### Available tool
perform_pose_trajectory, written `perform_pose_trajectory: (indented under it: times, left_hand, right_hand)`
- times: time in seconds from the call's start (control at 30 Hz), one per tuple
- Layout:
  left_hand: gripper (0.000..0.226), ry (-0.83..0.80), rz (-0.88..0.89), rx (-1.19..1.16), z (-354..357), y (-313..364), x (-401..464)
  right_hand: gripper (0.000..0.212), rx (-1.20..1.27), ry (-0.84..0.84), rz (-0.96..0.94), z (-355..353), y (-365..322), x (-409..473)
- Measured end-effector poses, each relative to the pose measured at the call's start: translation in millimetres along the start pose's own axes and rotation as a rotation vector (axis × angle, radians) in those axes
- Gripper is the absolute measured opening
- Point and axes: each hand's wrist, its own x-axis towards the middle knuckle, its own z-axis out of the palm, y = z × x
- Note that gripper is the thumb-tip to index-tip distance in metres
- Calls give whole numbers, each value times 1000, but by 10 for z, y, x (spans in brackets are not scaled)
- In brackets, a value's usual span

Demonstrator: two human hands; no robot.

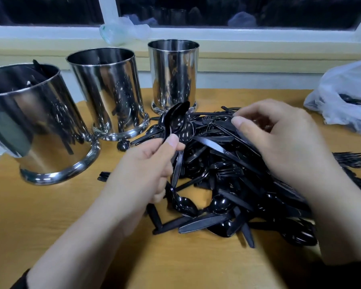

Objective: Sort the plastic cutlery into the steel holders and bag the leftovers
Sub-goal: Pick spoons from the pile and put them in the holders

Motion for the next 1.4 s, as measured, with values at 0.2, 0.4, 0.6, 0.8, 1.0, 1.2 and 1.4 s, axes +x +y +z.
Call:
perform_pose_trajectory:
  times: [0.2, 0.4, 0.6, 0.8, 1.0, 1.2, 1.4]
  left_hand:
    - [33, 24, 34, 65, -81, -47, 18]
    - [35, 23, 44, 100, -71, -66, -4]
    - [32, 16, 40, 116, -70, -75, 5]
    - [31, 62, 83, 86, -66, -68, 0]
    - [27, 159, 168, 109, -88, -41, 15]
    - [29, 116, 168, 183, -76, -72, 18]
    - [33, -133, -9, 76, 48, -21, -92]
  right_hand:
    - [18, -173, -466, 3, -38, -10, -61]
    - [25, -298, -566, 16, 99, -3, -87]
    - [10, -273, -463, -23, 182, 67, -96]
    - [19, -226, -334, -90, 140, 63, -59]
    - [17, -65, -164, -75, 57, 7, -70]
    - [23, 48, -155, -134, 45, -186, -125]
    - [25, 206, -56, -127, 174, -297, -150]
